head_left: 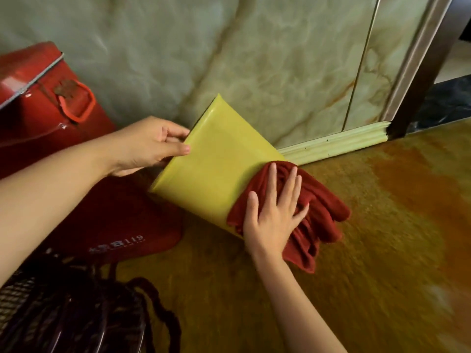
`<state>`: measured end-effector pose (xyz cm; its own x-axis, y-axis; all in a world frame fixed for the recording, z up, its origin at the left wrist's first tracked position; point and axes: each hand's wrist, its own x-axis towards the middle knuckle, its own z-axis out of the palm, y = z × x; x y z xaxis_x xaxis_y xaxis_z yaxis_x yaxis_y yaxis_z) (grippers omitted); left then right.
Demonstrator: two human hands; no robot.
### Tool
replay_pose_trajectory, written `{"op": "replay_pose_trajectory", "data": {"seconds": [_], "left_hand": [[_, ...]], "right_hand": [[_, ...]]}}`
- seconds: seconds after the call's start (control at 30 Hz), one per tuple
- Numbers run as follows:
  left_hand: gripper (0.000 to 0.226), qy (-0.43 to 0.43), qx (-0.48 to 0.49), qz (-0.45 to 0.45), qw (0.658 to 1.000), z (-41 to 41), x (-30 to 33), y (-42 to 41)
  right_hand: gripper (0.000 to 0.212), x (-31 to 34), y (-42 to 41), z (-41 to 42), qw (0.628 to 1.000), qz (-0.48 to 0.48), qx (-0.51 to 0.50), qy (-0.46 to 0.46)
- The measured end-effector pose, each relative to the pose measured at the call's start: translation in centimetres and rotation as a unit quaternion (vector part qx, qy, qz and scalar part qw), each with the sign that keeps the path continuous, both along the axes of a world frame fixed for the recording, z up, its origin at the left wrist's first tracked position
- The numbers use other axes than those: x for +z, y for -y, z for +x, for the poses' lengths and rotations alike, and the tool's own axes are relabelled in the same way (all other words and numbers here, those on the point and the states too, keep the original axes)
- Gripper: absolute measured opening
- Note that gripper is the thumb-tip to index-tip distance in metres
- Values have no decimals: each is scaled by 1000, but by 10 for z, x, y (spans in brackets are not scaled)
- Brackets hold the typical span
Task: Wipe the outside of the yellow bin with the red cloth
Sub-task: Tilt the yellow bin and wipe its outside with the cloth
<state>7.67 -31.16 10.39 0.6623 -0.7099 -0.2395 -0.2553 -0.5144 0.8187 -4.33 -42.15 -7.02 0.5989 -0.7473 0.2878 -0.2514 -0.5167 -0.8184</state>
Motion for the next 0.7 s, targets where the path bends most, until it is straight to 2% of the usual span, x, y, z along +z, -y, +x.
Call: {"op": "replay_pose_trajectory", "data": {"seconds": [0.07, 0.17, 0.23, 0.3, 0.37, 0.57, 0.7], "left_hand": [[21, -1, -20, -3, 1000, -3, -2, 1], [26, 14, -55, -9, 998, -6, -2, 4], [23, 38, -42, -16, 998, -5, -4, 3], [17, 65, -9, -18, 998, -3, -7, 5], [13, 91, 21, -14, 996, -1, -9, 7], [25, 89, 18, -9, 996, -6, -7, 16], [19, 106, 26, -18, 994, -15, -6, 45]], "right_hand": [[60, 26, -11, 19, 996, -63, 43, 48], [58, 61, 24, 52, 982, -141, 98, 83], [58, 66, 63, 65, 980, -116, 146, 69], [57, 52, 93, 68, 985, -34, 164, 35], [58, 28, 105, 56, 991, 5, 136, -2], [68, -11, 80, 2, 997, -50, 54, 4], [65, 13, 25, 7, 988, -149, 49, 7]]}}
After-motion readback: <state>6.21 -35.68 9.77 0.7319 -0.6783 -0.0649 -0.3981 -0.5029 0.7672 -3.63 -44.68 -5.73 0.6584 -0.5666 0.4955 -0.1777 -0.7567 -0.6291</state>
